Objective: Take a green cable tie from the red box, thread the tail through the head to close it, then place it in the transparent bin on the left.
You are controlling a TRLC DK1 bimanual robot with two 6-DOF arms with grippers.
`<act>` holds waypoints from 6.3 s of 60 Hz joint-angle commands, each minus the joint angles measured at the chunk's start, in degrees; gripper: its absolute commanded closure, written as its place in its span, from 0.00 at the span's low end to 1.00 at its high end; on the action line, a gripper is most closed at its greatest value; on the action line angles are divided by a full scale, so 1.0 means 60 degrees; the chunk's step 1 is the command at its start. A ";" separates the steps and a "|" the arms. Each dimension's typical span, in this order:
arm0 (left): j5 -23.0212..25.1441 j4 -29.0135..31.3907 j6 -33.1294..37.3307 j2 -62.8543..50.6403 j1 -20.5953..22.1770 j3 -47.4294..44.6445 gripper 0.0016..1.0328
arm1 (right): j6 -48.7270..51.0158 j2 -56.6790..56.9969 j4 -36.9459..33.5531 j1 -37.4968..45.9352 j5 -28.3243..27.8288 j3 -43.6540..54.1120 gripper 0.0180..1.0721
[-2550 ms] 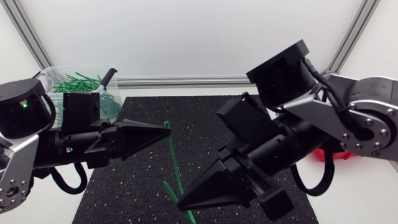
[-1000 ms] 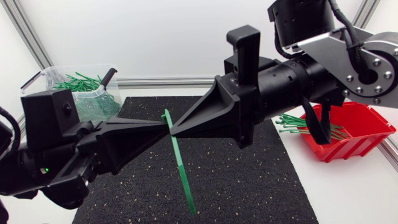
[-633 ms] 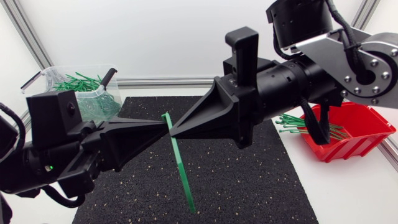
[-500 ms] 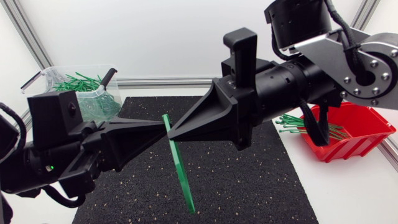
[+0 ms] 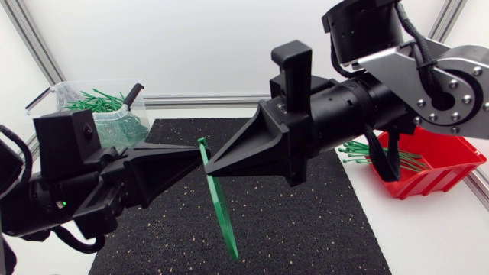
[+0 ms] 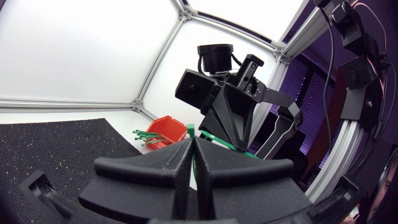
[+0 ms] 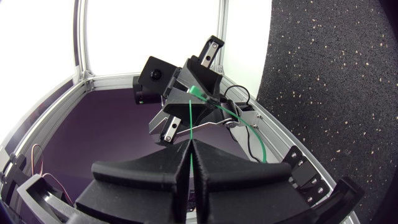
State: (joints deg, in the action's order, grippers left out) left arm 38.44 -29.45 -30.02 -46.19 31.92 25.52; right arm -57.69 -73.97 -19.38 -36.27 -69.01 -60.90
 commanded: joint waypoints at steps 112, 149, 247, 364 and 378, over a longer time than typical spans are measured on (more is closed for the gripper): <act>-0.0239 -0.0086 0.0301 0.0199 0.0363 -0.0254 0.96 | -0.0375 0.0142 0.0300 0.0039 -0.0055 0.0410 0.95; -0.0385 -0.0057 0.0345 0.0228 0.0231 -0.0166 0.96 | -0.0404 0.0273 0.0300 0.0010 -0.0085 0.0468 0.95; -0.1880 0.1715 0.1825 0.1239 0.2736 0.0757 0.96 | -0.0507 0.0522 0.0373 0.0157 -0.0041 0.0483 0.95; -0.5395 0.4396 0.9486 0.1283 0.4245 0.0903 0.96 | 0.6041 -0.0942 -0.2542 0.0420 -0.0627 -0.1129 0.94; -0.6201 0.4455 0.9281 0.1400 0.5651 0.0859 0.96 | 0.6012 -0.1953 -0.2850 0.0816 -0.0407 -0.1861 0.94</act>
State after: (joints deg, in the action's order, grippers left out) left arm 0.03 -3.01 25.54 -38.22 61.69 31.66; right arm -22.59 -81.87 -36.82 -33.15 -72.99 -69.43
